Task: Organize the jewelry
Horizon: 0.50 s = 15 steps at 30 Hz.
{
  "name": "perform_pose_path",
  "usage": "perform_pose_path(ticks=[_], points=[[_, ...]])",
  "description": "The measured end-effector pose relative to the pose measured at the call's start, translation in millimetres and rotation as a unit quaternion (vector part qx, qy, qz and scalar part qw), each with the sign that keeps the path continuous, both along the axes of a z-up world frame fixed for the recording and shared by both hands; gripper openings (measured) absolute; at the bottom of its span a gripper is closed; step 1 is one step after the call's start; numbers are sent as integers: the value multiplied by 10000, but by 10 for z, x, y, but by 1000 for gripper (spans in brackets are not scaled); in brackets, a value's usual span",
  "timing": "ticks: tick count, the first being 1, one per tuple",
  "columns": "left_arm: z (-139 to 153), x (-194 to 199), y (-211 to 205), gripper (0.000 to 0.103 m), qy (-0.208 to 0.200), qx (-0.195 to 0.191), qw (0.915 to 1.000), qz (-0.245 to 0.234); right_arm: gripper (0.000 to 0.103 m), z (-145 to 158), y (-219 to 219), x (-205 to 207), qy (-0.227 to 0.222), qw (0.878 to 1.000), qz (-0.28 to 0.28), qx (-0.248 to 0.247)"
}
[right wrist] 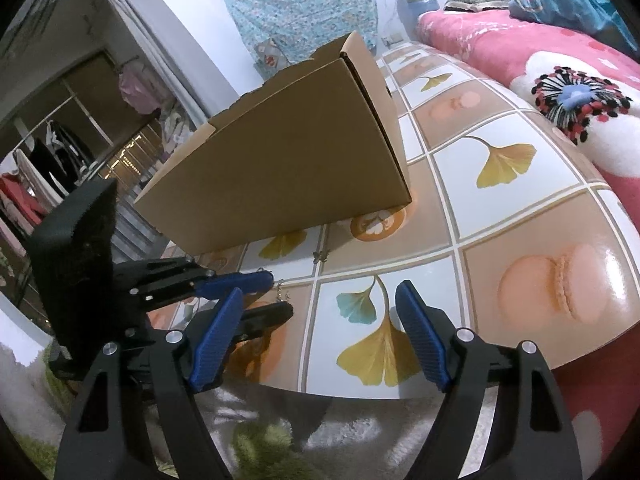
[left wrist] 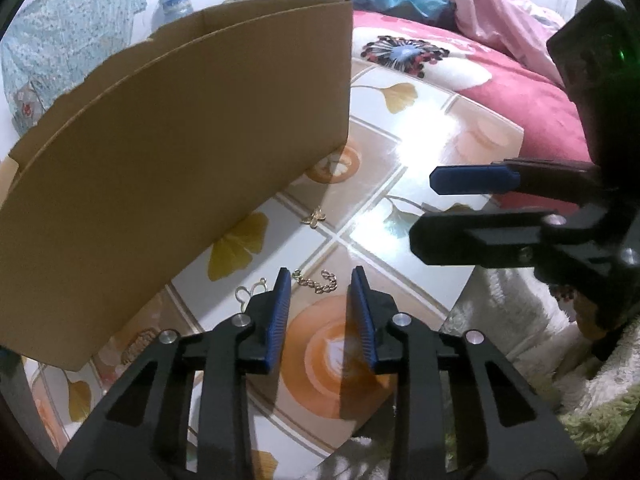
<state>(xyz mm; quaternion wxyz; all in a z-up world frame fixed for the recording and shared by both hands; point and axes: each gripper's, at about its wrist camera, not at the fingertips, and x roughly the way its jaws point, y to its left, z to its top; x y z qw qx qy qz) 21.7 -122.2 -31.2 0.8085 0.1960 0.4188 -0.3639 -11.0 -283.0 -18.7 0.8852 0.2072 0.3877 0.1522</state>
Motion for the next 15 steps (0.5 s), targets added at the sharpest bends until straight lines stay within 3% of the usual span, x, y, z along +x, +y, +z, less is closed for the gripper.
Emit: perform_pose_path(ticks=[5,9,15], points=[[-3,18,21,21,35,12,10000,2,73,-3,-19,2,-33,10000,0,61],[-4,6,8,4,4,54,10000,-58,72,-5,-31,-28,-49,9999,-17,105],[7,1,-13,1,-50,26,10000,-44,71,13,-38,-57,-108,9998,-30,143]])
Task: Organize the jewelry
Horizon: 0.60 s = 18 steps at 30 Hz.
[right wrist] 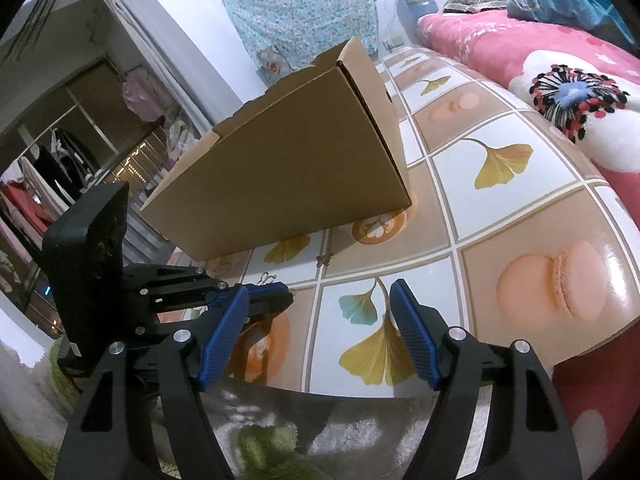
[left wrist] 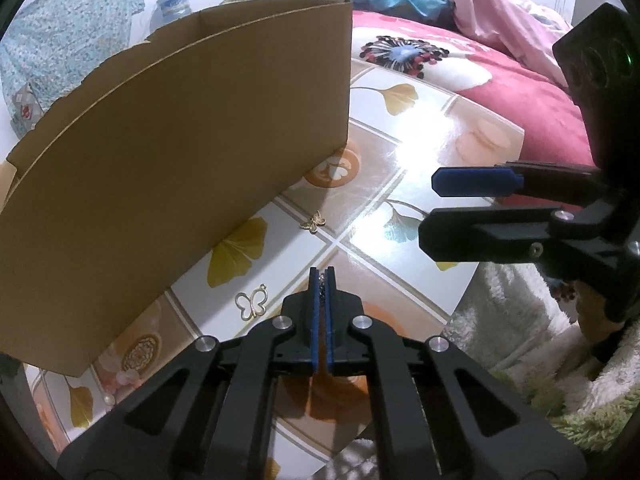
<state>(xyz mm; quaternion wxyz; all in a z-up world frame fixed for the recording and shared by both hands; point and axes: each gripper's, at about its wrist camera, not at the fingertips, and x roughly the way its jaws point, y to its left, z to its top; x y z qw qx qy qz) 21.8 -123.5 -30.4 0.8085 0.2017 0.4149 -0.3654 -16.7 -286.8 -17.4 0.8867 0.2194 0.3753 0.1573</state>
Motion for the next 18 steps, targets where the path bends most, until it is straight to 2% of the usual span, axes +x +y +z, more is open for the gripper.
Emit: perform_pose_path(ticks=[11,18], points=[[240,55,273,1,1,-452,9981,410,70,62,36,-26,-113,9999,33,-80],[400,77,543,1,-165,-612,9951,761,59,117,208,26,-272,9990,222,-286]])
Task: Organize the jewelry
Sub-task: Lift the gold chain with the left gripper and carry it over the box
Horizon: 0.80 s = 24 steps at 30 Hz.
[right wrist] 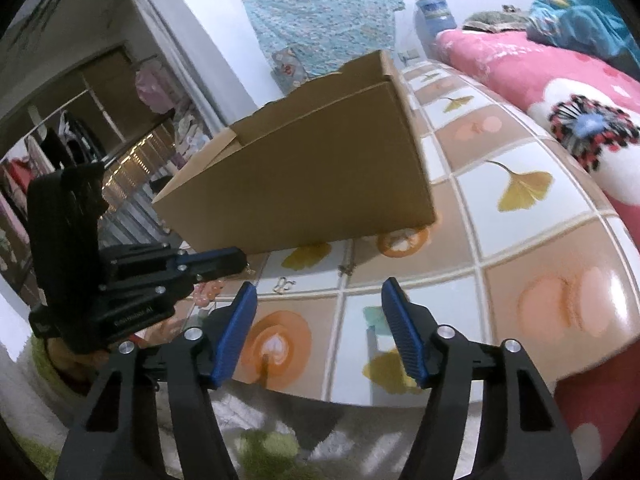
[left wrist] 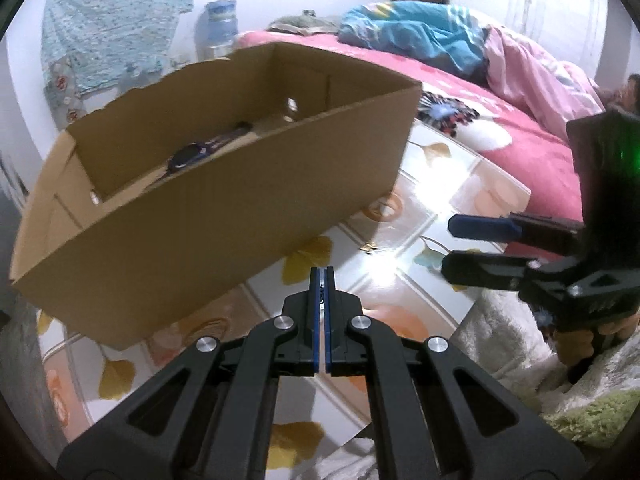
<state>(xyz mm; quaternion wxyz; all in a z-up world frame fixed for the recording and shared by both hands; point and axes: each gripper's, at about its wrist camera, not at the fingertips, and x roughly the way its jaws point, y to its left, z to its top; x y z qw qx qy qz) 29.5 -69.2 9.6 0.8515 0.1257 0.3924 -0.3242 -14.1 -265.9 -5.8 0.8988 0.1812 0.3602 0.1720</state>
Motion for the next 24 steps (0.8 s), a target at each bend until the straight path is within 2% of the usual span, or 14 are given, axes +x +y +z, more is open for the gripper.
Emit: perform_pose_path(ticks=[4,13,22,24], points=[[65,9,118,1,-84,-91,9998,178,54,3,237,109,-117,9993,240,-242],[93,53,279,1,-90,-291,9989,342,36,-179,796,352,-139,9888,763,-1272],[24,111,322,1,13,-396,9986,350,27,-200,951,404,-225,9773,740,-1975],[14,116,322,1,20,-399,9986,345,20,-185,975,398,-219,9755,687,-2080]])
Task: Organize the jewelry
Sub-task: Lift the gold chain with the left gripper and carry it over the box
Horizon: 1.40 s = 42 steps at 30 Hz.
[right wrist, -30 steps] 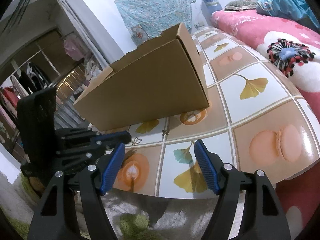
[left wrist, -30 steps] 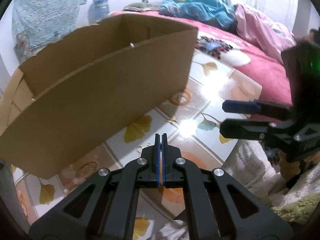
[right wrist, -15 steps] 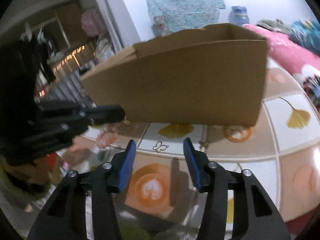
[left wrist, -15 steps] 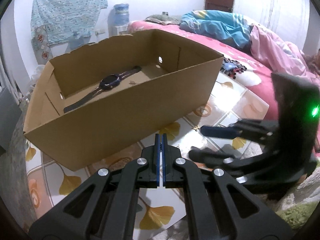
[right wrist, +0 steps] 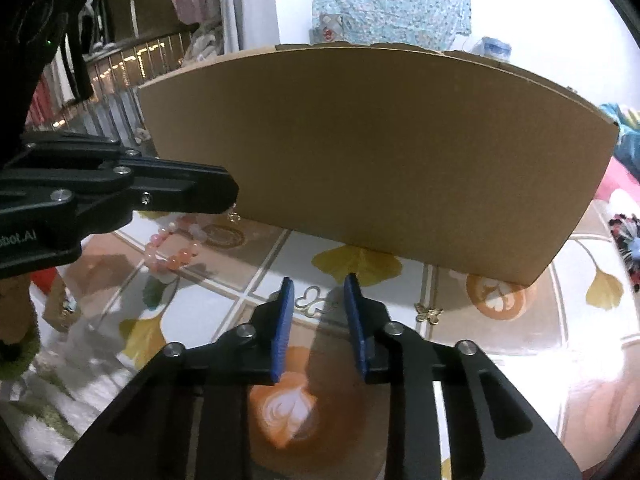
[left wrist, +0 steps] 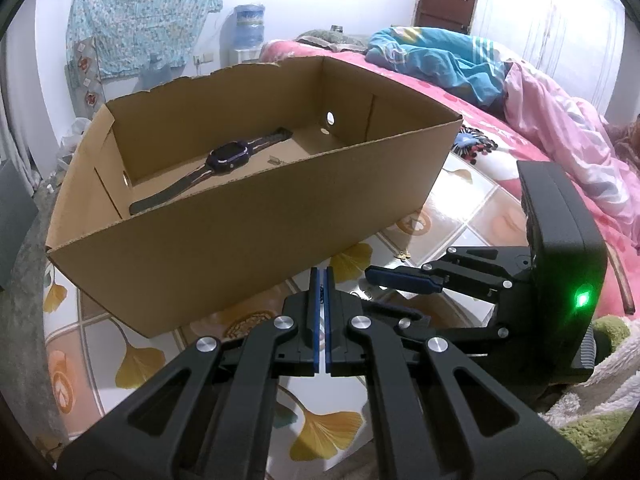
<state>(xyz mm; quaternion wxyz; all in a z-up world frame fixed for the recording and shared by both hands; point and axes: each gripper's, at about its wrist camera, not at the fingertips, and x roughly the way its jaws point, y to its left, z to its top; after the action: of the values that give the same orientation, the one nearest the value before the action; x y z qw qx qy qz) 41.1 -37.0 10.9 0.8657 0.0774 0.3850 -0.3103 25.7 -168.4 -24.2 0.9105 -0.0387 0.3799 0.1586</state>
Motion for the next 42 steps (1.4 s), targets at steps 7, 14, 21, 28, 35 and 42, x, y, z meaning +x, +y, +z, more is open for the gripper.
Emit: perform_pose_path(ticks=[7,14,21,28,35,42], points=[[-13,3,18,1,13,-30,10000,21,16,34,27,-20,75,9999,-49,80],[-10,-1,22,1,6,-17,10000,26,16,31,-9,22,99,9999,-31,109],[-36,-27,32,1,-15,-6,10000,28,16,34,-55,14,61,9999,-40,119],[14,-90,47,1,-100,-1,9999,1,16,121,-78,-82,-127,9999,-68,92],[294,-251,86,1,-264,-197,9994,-89,16,356,-155,-292,-489,9986,-65,181],[869,-350,111,1,-627,-687,9950,-368,16,938,-264,-471,-1330,9903,118,390]])
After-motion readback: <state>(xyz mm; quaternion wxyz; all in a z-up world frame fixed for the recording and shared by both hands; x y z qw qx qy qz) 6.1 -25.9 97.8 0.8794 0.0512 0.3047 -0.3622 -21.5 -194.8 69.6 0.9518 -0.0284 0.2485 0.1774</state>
